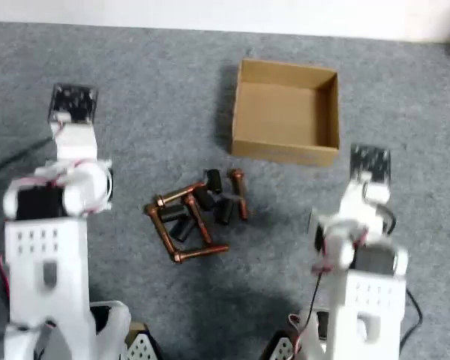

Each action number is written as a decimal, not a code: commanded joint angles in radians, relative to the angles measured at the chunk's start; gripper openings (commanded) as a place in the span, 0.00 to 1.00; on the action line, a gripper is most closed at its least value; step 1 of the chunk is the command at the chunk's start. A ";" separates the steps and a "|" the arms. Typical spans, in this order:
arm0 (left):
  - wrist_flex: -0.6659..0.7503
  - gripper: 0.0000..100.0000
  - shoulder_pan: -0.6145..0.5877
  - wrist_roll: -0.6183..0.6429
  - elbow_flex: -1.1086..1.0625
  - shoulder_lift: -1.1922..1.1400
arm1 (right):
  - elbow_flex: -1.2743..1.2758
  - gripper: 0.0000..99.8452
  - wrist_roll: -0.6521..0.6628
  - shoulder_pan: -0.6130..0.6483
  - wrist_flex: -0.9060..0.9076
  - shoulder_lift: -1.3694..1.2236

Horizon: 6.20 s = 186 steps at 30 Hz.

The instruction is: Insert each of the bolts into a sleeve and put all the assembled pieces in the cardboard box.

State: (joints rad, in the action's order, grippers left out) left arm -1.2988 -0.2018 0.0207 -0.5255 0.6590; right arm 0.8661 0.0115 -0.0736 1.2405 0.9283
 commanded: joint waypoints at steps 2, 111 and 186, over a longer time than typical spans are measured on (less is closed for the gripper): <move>-0.006 0.01 0.058 0.103 0.050 -0.058 | -0.302 0.36 -0.046 0.093 0.151 -0.371; 0.193 0.08 -0.108 0.207 -0.042 -0.372 | -0.558 0.25 -0.741 0.687 -0.203 -1.063; 0.193 0.08 -0.101 0.207 -0.042 -0.372 | -0.757 0.00 -0.354 0.631 0.024 -0.720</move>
State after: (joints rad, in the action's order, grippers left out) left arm -1.1208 -0.2984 0.2248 -0.5915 0.2816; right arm 0.1557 -0.3997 0.5723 1.2574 0.0736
